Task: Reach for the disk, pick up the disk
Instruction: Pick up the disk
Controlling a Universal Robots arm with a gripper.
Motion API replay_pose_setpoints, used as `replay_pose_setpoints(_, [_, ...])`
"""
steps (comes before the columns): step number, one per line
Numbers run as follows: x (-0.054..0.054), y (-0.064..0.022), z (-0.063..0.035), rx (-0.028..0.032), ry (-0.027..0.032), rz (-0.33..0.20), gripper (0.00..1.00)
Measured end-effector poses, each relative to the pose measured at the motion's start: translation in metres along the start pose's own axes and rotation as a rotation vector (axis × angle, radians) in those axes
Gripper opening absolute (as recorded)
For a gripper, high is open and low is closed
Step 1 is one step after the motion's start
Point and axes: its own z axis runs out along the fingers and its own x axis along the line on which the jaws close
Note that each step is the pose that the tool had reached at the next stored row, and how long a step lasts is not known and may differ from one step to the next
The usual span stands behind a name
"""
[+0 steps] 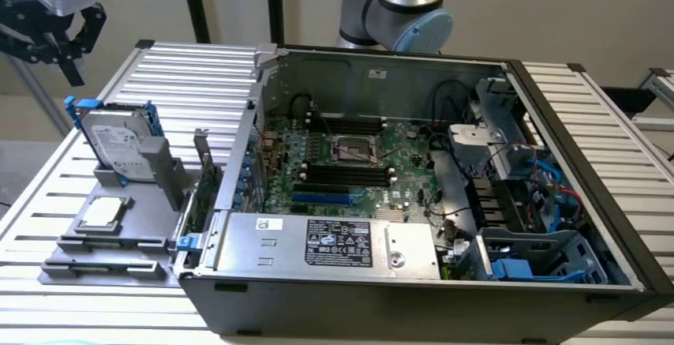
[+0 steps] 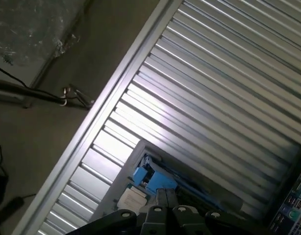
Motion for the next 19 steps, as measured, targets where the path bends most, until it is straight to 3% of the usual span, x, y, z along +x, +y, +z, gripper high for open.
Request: replay_pose_setpoints(19, [0.0000, -0.0001, 0.0015, 0.0048, 0.0063, -0.345, 0.11])
